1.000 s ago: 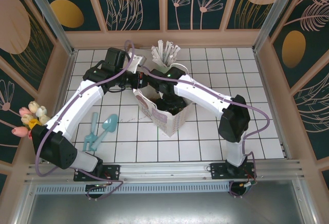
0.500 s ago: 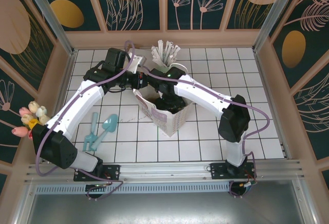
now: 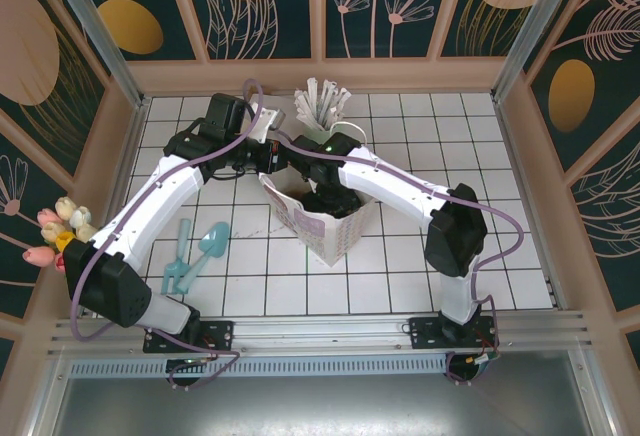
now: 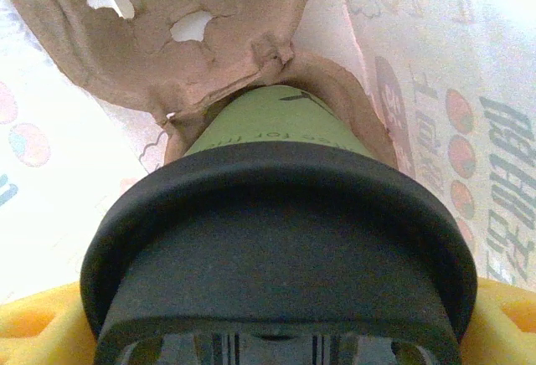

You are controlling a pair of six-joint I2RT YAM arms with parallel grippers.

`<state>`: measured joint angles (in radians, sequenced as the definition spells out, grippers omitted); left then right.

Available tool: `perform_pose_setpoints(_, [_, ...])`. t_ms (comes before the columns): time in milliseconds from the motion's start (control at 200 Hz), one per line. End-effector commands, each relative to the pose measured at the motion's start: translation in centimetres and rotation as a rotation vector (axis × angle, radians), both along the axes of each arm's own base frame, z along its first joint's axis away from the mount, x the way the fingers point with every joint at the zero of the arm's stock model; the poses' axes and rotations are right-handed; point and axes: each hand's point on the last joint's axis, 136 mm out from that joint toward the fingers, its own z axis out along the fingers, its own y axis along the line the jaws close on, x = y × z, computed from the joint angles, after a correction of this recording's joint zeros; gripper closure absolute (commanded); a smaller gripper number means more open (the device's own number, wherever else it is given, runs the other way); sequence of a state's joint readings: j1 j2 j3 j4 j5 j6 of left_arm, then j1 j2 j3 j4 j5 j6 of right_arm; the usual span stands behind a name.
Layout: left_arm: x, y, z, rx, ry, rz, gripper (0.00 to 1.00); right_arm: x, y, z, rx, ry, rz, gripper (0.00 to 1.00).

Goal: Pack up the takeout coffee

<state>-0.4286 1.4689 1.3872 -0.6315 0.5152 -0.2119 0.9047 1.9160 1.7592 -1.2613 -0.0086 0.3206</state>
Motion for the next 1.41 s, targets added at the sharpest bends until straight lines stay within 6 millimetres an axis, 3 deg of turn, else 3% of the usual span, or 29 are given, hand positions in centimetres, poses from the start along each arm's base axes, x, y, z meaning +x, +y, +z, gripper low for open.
perform_pose_setpoints(0, [-0.1,-0.3,0.1,-0.013,0.004,-0.009,1.00,0.3,-0.2,-0.2,-0.005,-0.014,0.003,0.56])
perform_pose_setpoints(831, [0.1,-0.2,-0.3,0.000,0.002,-0.003,1.00,-0.9,0.5,0.1,0.043,0.051,0.020,0.57])
perform_pose_setpoints(1071, [0.2,-0.2,-0.2,0.002,-0.003,-0.005,1.00,-1.4,0.1,-0.9,0.017,0.083,0.030,0.57])
perform_pose_setpoints(1401, [0.1,-0.2,-0.5,0.009,-0.002,-0.007,1.00,-1.6,0.3,-0.1,0.019,0.087,0.034,0.57])
